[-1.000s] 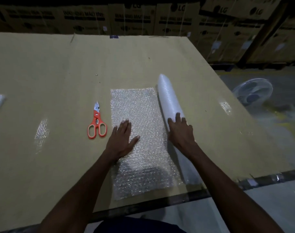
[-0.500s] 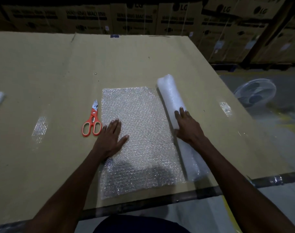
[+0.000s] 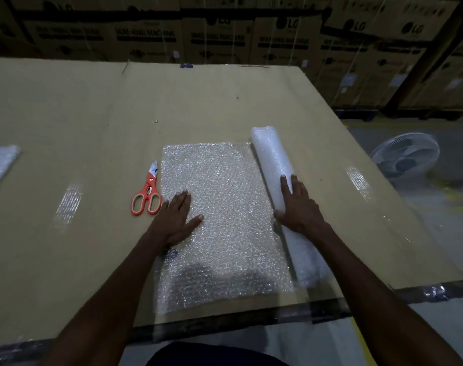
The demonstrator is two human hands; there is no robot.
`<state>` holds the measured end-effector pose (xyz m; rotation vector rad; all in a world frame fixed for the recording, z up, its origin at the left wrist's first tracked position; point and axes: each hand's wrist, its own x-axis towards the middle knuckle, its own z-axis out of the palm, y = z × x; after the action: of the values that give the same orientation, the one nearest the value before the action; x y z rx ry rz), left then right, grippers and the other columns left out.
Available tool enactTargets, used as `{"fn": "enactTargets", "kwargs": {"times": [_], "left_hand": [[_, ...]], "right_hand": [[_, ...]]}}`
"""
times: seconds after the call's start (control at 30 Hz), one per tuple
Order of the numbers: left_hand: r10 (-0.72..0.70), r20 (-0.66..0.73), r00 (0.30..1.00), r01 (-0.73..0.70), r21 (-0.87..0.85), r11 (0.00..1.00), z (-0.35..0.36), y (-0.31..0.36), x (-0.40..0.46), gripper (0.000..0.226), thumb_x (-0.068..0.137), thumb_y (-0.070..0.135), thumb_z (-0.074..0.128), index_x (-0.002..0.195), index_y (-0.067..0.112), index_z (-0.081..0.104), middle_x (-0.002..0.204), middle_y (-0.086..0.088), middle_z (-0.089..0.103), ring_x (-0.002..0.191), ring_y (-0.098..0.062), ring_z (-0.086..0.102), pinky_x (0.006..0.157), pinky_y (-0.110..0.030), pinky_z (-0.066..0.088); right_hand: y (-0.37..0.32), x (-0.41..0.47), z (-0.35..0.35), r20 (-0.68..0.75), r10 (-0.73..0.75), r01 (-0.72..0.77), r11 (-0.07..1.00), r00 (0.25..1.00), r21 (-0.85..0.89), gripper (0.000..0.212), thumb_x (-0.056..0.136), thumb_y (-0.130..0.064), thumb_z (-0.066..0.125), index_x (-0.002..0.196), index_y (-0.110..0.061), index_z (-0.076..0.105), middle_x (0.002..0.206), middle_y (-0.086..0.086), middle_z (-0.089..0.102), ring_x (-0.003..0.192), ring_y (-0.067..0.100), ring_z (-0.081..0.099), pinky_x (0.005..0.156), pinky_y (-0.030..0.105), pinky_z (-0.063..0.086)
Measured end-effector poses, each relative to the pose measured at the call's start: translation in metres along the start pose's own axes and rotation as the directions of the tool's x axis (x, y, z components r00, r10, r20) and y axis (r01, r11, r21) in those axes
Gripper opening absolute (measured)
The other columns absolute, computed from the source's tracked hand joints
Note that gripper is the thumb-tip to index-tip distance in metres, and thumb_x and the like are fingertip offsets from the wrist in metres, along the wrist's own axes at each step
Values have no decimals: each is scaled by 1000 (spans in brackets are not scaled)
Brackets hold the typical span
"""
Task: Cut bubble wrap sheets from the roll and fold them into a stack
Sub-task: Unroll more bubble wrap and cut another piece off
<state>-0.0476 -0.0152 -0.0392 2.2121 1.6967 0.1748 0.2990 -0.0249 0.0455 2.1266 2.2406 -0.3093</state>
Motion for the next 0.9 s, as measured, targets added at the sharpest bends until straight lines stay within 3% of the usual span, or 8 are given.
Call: {"fn": "enactTargets", "kwargs": {"times": [0.23,0.43,0.57,0.63,0.73,0.83,0.9], "left_hand": [[63,-115,991,-71,-71,995,-13,-2,-3,109,83,87,5,158,10,23,166,-6,19,154,-20,11,122,-47,11],[58,-265,963,-78,-65,995,-27,-33,-4,83,95,66,25,152,7,36,159,-10,35,151,-26,24,121,-47,18],[14,-313,950,-39,-72,997,-38,-69,-16,66,103,52,34,151,7,36,158,-11,36,148,-29,28,117,-53,22],[-39,-281,959,8,-111,994,-43,-91,-22,71,102,58,25,151,8,34,158,-11,35,149,-31,26,117,-54,23],[-124,-255,959,85,-161,983,-46,-123,-32,70,101,53,25,154,8,32,161,-10,32,151,-26,20,121,-49,17],[-130,-233,964,97,-147,984,-46,-146,-39,69,101,52,21,154,8,32,161,-10,31,152,-25,20,121,-47,16],[-127,-223,966,93,-155,984,-48,-158,-43,75,98,54,14,153,8,33,160,-10,33,151,-26,21,120,-47,17]], "right_hand": [[-14,3,-12,-53,2,0,999,999,48,108,92,-55,64,162,-17,-9,170,14,-9,155,37,4,117,60,28],[-59,12,-14,-176,-19,18,1000,984,-8,95,95,-52,59,163,-13,6,170,13,4,156,32,4,120,59,20],[-125,21,-4,-191,-99,115,991,977,74,83,97,-45,60,160,-10,21,166,16,23,152,33,22,117,51,33],[-168,24,5,-186,-150,176,975,971,132,73,97,-41,61,157,-9,32,158,16,38,144,33,35,108,46,40],[-236,29,18,-136,-186,211,957,973,200,56,97,-41,61,144,-12,52,139,13,58,127,33,53,96,42,47],[-290,37,33,-101,-155,179,934,983,310,39,93,-45,60,116,-16,71,112,9,72,108,31,65,80,35,46],[-320,43,43,-84,-120,141,933,989,332,35,91,-44,58,104,-15,73,102,9,73,99,33,66,75,35,47]]}}
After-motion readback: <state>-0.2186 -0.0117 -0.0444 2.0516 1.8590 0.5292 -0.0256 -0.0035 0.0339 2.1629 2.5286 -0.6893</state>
